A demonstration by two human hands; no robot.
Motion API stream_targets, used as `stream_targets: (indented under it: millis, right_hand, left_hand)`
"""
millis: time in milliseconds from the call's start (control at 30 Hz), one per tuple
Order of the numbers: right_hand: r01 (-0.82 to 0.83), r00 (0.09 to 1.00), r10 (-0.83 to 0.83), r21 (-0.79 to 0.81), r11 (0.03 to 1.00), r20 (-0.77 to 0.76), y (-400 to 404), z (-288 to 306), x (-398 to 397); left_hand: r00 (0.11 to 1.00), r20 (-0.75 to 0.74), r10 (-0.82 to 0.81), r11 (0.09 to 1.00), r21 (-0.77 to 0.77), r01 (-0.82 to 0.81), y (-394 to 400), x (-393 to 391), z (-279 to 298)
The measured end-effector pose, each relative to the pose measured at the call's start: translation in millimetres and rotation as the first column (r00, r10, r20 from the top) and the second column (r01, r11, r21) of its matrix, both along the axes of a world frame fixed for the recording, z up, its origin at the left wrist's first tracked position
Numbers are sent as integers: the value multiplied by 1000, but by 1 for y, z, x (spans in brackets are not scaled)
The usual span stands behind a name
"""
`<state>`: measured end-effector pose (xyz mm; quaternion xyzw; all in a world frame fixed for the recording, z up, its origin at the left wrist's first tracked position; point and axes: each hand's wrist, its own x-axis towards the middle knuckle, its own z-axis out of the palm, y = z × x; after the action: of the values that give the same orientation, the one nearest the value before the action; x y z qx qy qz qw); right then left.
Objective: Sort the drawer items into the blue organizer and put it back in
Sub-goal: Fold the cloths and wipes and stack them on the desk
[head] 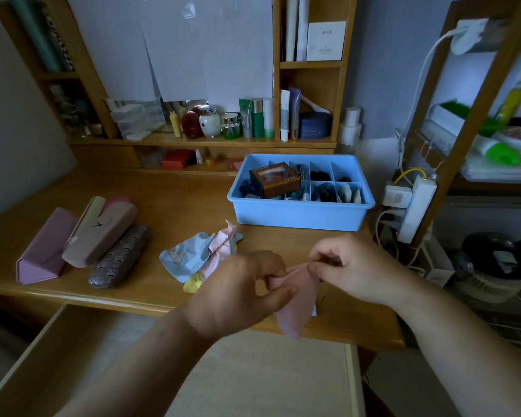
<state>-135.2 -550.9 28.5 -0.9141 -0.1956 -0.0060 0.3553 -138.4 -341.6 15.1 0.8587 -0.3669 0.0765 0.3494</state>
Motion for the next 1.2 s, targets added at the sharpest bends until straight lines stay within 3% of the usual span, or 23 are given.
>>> stream_targets:
  millis: [133,233,333,500,567,633,733,800,900,1067,1200]
  right_hand:
    - [-39,997,43,58,998,-65,-2,0,-1]
    - [-63,987,82,139,988,-135,-4,-2,-3]
    - [9,986,17,154,988,-167,-4,-8,-1]
    - [159,970,-127,146,976,-207,-5,-15,0]
    - [230,941,-129,314,921,-313,-1,-18,-1]
    - [331,896,-92,512,793,-435,3,-19,-3]
    - [365,874,-14,638,678,-485,7,-19,-6]
    - [296,901,11,632,717,-434,8,-19,-8]
    - [197,934,23,569,799,-356,1,-17,-11]
    - [74,899,212,611,788,-383,-14,-9,-17]
    - [-5,920,206,515,857,-333,-15,-10,-21]
  left_hand:
    - [999,-31,18,998,-68,-20,2,-1,-3]
    - [995,1,96,994,51,-96,8,4,-7]
    - [985,-8,173,981,96,-172,2,6,-10]
    - [876,-419,237,950,-91,-300,-5,14,-11]
    - [834,-489,256,928,-117,-353,-6,16,-11]
    - [794,-552,254,896,-176,-408,-9,14,-11]
    - [722,-684,105,814,-358,-458,-14,10,-10]
    - [703,-711,8,787,-429,-442,-15,8,-10]
    - [701,-708,-82,824,-443,-352,-11,6,-11]
    - [701,-681,-212,891,-430,-148,2,9,-12]
    - [709,-666,-233,908,-410,-87,8,10,-9]
